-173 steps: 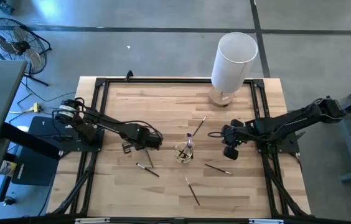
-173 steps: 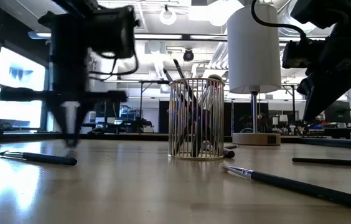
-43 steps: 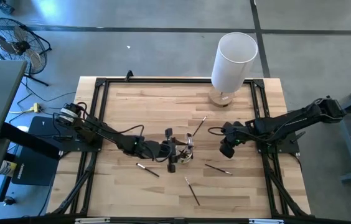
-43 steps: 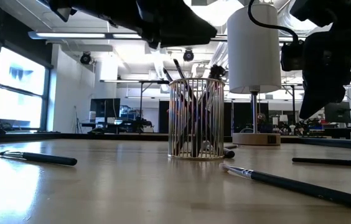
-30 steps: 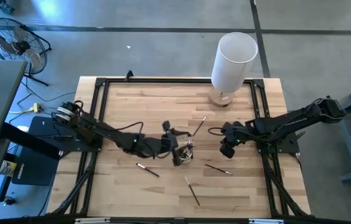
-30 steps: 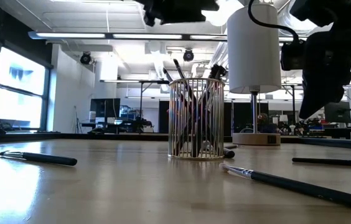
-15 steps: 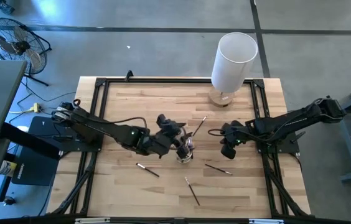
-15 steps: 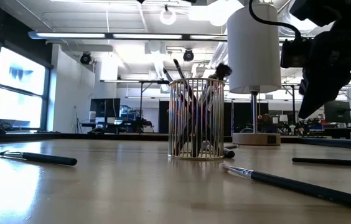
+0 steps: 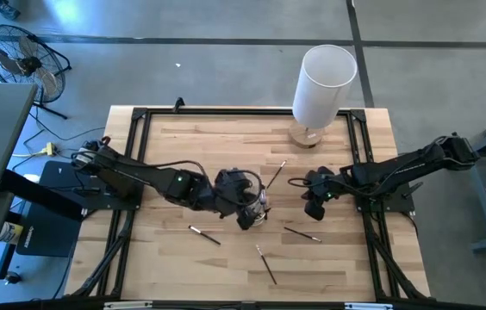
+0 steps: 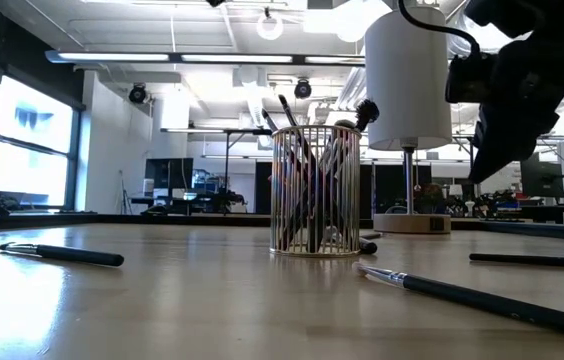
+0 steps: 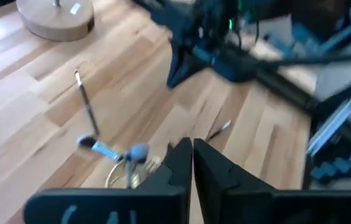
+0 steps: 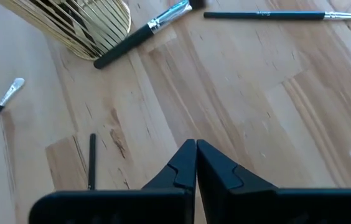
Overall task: Put items in baskets/containers
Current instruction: Put the eyeshadow brush into the mesh organizer
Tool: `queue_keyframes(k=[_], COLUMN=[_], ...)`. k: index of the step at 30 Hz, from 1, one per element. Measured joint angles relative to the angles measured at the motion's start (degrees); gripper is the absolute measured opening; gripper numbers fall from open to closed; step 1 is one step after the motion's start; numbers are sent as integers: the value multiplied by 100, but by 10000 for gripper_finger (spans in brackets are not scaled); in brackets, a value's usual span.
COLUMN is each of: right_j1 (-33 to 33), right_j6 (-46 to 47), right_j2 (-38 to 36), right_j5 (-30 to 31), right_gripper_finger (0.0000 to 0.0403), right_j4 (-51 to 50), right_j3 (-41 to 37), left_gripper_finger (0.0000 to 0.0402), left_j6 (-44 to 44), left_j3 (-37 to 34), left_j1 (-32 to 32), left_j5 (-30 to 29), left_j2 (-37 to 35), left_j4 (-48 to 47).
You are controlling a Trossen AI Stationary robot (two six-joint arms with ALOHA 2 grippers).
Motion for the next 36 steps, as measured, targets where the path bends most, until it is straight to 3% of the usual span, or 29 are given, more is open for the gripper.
queue_keyframes(k=[4,7,12,15,20,25,29,36], right_j1=[1,2,2,26,315,804,1189,1633], right_j6=[447,739,1198,1635,2491,3654,4599,5305], right_j2=[0,0,0,0,0,155,650,1716], right_j5=[-87,-90,-42,147,502,540,488,46], right_gripper_finger=[4,1,1,1,0,0,0,0], right_j4=[99,124,202,345,784,505,-646,-2545], right_j3=[0,0,0,0,0,203,858,2230], left_gripper_finger=[4,3,1,1,0,0,0,0], left_j6=[228,-130,-338,-346,283,1106,1263,1666], left_j3=[-1,-112,-1123,-2024,-3774,-5187,-5752,-5882], left_j1=[-301,-625,-970,-1054,-1065,-790,-418,89], left_j5=[-399,-956,-1192,-1239,-507,508,1129,2069], left_j2=[-5,-326,-1321,-2123,-3505,-4261,-4452,-4457], left_j4=[-764,-1835,-1893,-1364,179,1677,1943,1998])
